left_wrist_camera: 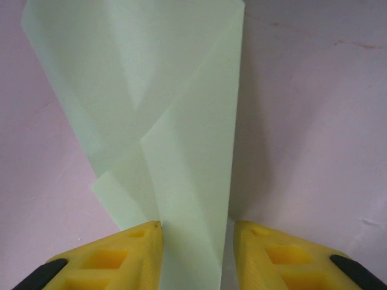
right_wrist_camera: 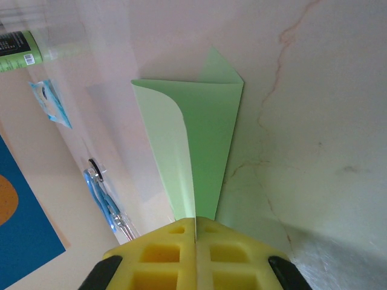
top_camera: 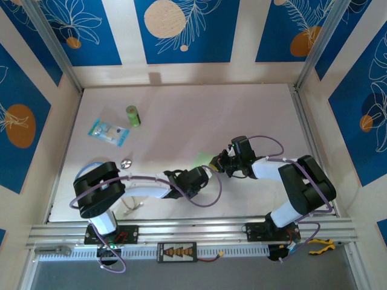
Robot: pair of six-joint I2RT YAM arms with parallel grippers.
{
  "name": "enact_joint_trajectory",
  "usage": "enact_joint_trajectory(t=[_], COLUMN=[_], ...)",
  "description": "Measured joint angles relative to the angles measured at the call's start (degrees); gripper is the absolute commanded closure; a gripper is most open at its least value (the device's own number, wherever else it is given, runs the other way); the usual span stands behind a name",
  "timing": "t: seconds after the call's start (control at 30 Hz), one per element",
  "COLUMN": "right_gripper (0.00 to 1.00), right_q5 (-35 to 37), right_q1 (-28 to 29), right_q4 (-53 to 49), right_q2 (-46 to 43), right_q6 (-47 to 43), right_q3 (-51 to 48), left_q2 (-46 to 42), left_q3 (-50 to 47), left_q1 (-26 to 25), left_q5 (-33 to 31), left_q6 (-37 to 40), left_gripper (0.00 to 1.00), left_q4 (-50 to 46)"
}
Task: Fold a paper plane with a square sheet of paper (pick it up from the middle)
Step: Fold the wing for the fifth time at the center of the table.
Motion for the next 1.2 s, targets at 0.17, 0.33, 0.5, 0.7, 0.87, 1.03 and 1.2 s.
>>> enact_joint_trajectory(t=[0.17, 0.33, 0.5, 0.7, 0.87, 1.03, 1.2], right_gripper=[0.98, 0.98, 0.98, 0.98, 0.98, 0.97, 0.97], right_q5=[0.0, 0.0, 0.0, -0.02, -0.02, -0.02, -0.02], right_q1=[0.0, 0.0, -0.07, -0.13, -0.24, -0.44, -0.44], right_q4=[-0.17, -0.2, -0.2, -0.26, -0.39, -0.39, -0.42], right_q2=[-0.22, -0.42, -0.44, -0.85, -1.25, -1.27, -1.27], right_q6=[-0.02, -0.02, -0.02, -0.04, -0.04, -0.04, -0.07], right_q3=[0.0, 0.0, 0.0, 0.02, 0.0, 0.0, 0.0], left_q2=[0.7, 0.72, 0.72, 0.72, 0.72, 0.72, 0.72], left_q3=[0.59, 0.66, 0.66, 0.76, 0.83, 1.22, 1.51], left_q1=[0.0, -0.11, -0.15, -0.15, -0.15, -0.15, -0.15], left_q5=[-1.09, -1.64, -2.23, -2.86, -2.95, -2.95, -2.95], left_q6=[0.44, 0.48, 0.44, 0.48, 0.35, 0.31, 0.26], left_gripper=[0.75, 0.8, 0.77, 0.8, 0.88, 0.89, 0.88], left_q4=[-0.22, -0.42, -0.44, -0.66, -0.87, -1.27, -1.55])
